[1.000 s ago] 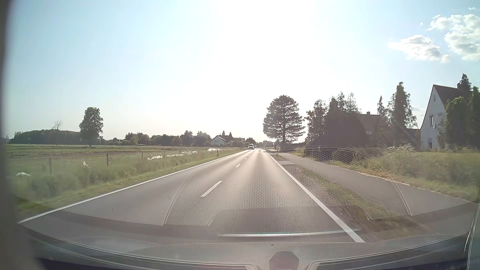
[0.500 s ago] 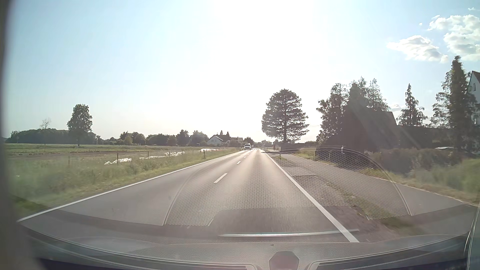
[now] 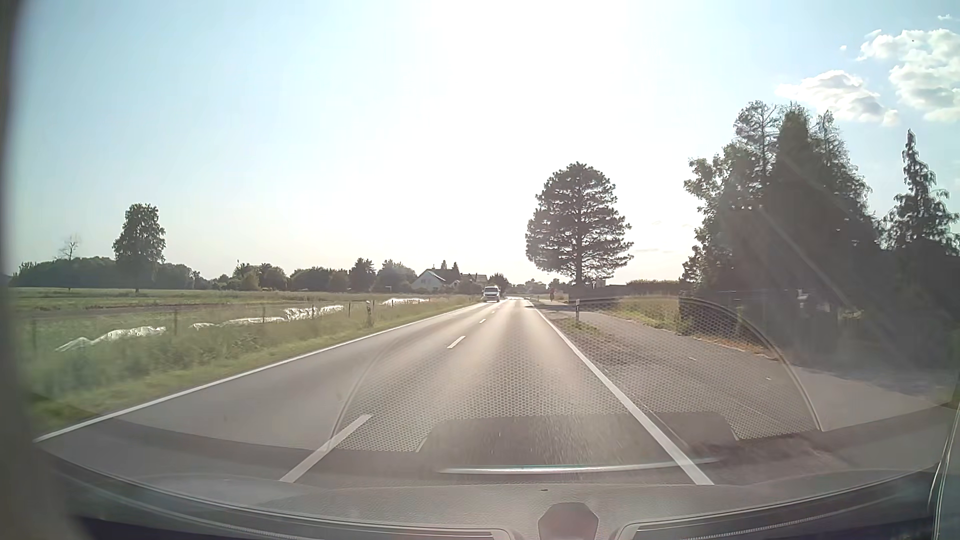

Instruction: Follow the waypoints while adhering to traffic rules and regulations

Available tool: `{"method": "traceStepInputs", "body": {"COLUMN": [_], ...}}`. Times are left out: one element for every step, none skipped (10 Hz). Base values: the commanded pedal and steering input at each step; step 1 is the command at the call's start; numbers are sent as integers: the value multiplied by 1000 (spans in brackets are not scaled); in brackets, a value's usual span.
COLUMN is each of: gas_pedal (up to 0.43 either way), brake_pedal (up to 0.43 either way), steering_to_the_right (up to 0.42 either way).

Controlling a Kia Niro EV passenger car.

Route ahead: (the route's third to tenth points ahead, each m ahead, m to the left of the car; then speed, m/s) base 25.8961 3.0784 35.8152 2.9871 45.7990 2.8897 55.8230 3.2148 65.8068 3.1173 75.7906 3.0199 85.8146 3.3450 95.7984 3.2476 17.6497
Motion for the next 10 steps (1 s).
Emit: {"method": "traceStepInputs", "body": {"gas_pedal": [150,150,150,150,150,150,150,150,150,150], "brake_pedal": [6,6,6,6,6,6,6,6,6,6], "steering_to_the_right": [0,1,1,2,2,3,5,7,9,9]}}
